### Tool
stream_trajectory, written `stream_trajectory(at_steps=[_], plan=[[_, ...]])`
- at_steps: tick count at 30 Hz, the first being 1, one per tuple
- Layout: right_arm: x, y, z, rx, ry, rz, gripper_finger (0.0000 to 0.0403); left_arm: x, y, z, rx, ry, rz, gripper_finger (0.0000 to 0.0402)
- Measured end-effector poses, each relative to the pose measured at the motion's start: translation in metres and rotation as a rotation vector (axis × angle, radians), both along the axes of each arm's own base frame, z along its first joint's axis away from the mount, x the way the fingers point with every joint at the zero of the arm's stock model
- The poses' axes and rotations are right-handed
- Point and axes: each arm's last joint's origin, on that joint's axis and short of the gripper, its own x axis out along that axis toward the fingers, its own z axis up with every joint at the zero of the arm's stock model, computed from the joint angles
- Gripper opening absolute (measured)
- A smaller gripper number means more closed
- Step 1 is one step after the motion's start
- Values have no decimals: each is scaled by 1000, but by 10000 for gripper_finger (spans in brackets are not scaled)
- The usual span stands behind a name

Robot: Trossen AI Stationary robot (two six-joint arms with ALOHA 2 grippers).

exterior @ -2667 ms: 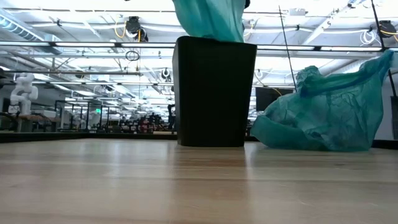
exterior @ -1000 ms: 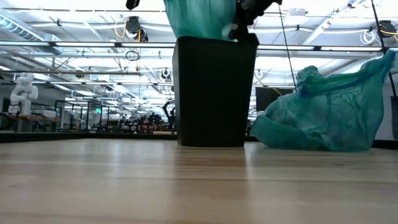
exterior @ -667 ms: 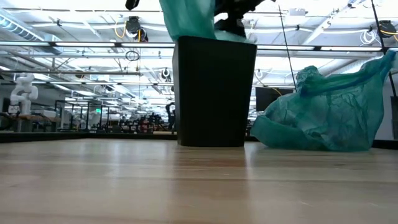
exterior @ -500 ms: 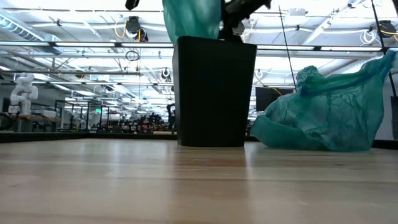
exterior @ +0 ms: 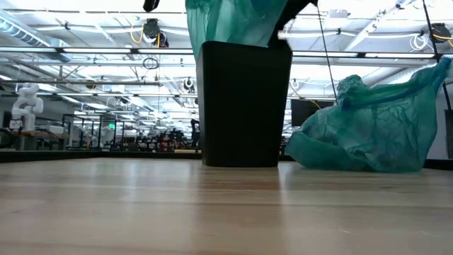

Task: Place trash/remove bag and relplace
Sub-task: Put the blue trash bag into the black trash bin

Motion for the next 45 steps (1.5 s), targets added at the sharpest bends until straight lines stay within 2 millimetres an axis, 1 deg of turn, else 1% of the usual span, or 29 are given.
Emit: stream_trajectory(at_steps=[3,8,11,14,17,21,25,27,32,40,45], plan=[[-19,4,21,-34,-49,-15,150,4,3,-3,-16,14,2,0],[-59,15,59,-119,-129,-82,150,14,10,-12,-40,43,0,0],[-79,25,72,-144,-137,-116,150,19,13,-15,-53,55,-7,0],[-89,35,81,-139,-159,-114,150,22,16,-18,-59,63,-6,0],[-87,49,84,-129,-176,-75,150,25,20,-22,-53,84,18,0],[-72,63,79,-119,-161,0,150,34,28,-30,-60,119,42,0],[-58,71,72,-118,-139,57,150,42,34,-38,-74,145,44,0],[-55,75,70,-123,-133,76,150,46,37,-42,-81,157,42,0],[-48,81,70,-160,-139,62,150,55,45,-53,-92,193,33,0],[-44,87,71,-144,-160,45,150,57,46,-55,-68,207,15,0],[-38,95,76,-160,-216,74,150,55,50,-55,-54,212,24,0]])
